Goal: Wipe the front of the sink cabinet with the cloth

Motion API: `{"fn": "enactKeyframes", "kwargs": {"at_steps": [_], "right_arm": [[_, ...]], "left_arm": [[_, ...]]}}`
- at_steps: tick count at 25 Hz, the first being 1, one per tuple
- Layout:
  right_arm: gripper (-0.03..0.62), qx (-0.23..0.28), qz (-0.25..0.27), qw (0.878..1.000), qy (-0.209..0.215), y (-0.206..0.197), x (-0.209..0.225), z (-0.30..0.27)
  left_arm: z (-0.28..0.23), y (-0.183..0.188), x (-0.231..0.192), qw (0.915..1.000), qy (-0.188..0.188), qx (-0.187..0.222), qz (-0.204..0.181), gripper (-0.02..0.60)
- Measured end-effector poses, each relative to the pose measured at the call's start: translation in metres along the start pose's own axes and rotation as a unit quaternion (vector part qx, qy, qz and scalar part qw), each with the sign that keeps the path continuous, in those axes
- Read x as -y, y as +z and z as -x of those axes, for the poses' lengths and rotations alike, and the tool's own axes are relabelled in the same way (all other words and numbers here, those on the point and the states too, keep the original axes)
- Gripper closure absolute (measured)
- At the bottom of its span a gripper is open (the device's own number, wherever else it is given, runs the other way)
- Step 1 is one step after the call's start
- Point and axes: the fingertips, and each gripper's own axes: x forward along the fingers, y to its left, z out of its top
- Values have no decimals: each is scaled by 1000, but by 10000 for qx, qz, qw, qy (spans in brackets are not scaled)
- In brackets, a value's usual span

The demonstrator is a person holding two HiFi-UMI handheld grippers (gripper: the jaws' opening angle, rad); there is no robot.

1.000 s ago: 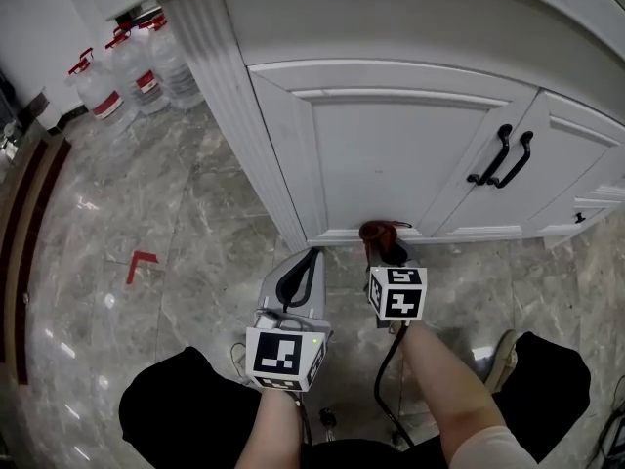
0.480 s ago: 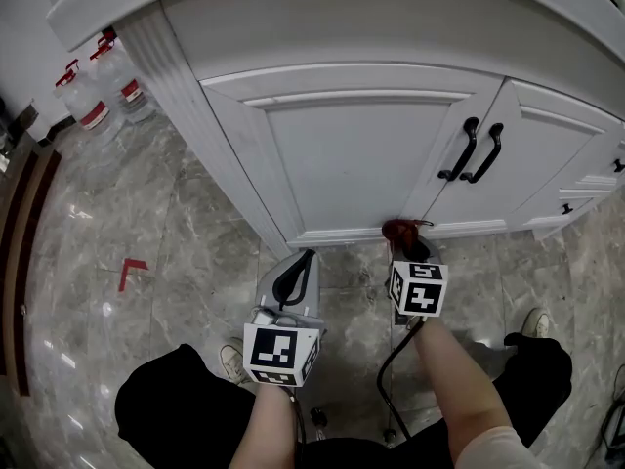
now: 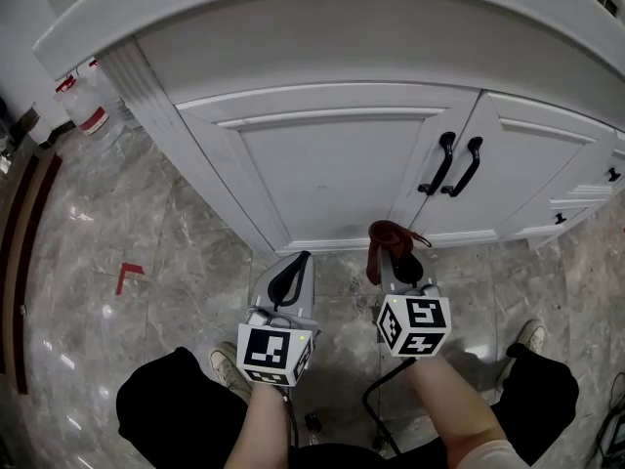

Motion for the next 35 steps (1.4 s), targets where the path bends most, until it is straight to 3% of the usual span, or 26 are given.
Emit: {"fn": "enactKeyframes", "kwargs": {"at_steps": [4, 9, 12, 16, 22, 29, 35], "right_arm": [[511, 285, 44, 9995, 159, 32, 7, 17], [511, 565, 354, 9970, 396, 76, 13, 50], [511, 638, 422, 9957, 531, 101, 27, 63], [511, 828, 777, 9910, 705, 144, 48, 82], [511, 1232, 1121, 9807, 1022, 219, 59, 94], [511, 1389, 851, 9757, 1465, 278, 41, 84], [508, 1429, 1288, 9720, 1353, 283, 37, 76]], "left_arm": [[-8, 24, 20, 9995, 52, 283, 117, 581], [-26, 81, 54, 9960, 170, 871, 91, 581], [-36, 102, 69, 9943, 407, 986, -70, 581], [-35, 125, 85, 9893, 738, 1251, 167, 581], [-30, 159, 119, 9852, 958, 1409, -164, 581], [-37, 167, 154, 9881, 692, 1310, -407, 581], [-42, 154, 170, 9915, 404, 1066, -620, 581]]}}
